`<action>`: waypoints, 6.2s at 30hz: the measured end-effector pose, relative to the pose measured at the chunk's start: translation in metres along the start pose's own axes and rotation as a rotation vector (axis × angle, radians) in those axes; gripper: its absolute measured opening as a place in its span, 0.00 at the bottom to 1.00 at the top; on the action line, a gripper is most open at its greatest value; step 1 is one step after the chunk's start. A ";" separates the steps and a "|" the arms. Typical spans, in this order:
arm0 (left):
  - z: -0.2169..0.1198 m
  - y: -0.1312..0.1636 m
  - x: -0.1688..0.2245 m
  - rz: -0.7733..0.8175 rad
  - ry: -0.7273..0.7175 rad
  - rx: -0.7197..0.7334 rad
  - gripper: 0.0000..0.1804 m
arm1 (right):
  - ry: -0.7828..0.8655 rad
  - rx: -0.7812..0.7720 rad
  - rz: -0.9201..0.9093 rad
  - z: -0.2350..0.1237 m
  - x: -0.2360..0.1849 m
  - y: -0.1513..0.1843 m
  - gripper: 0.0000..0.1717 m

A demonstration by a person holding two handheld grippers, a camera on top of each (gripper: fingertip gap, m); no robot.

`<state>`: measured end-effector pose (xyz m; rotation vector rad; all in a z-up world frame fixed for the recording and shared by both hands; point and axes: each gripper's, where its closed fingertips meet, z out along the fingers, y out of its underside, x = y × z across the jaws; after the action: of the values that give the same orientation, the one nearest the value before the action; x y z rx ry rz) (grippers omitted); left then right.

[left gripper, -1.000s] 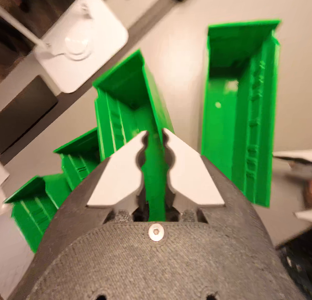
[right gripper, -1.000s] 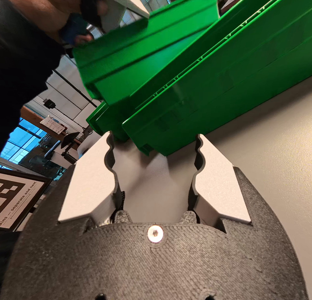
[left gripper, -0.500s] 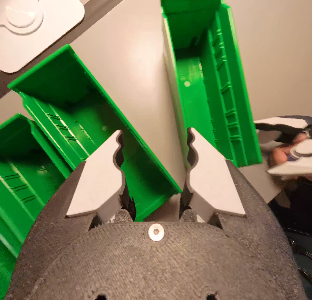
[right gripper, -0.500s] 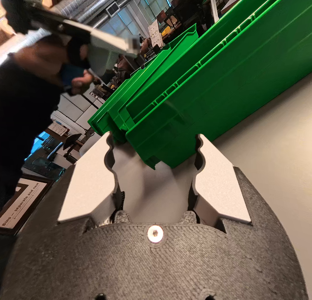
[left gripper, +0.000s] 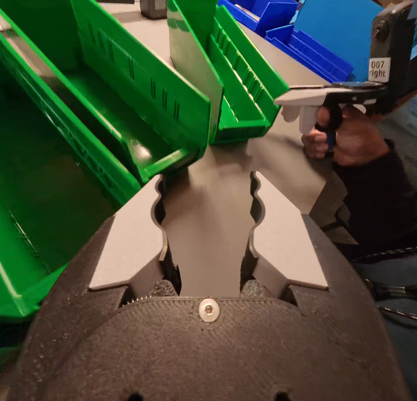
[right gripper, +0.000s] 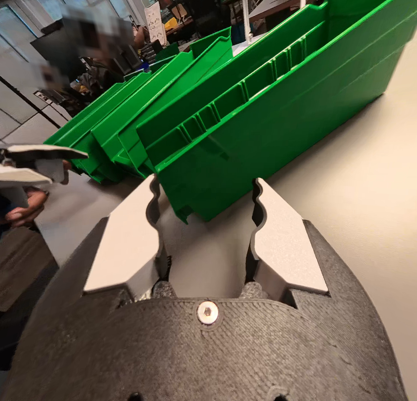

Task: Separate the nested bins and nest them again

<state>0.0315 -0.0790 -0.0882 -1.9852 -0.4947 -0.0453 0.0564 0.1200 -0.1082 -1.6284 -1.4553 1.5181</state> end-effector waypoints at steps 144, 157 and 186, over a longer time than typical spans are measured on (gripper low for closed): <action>-0.041 -0.043 -0.002 -0.027 -0.158 0.462 0.35 | 0.264 0.126 -0.217 -0.019 -0.041 -0.007 0.28; -0.148 -0.084 -0.114 -0.078 -0.372 0.598 0.44 | 0.310 -0.305 -0.126 -0.010 0.051 -0.122 0.79; -0.206 0.033 -0.257 -0.299 -0.558 0.504 0.45 | 0.452 -0.844 -0.065 0.049 0.116 -0.054 0.83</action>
<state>-0.1533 -0.3538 -0.0856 -1.3984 -1.0477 0.4191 -0.0293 0.2268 -0.1216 -2.1483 -1.9563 0.4108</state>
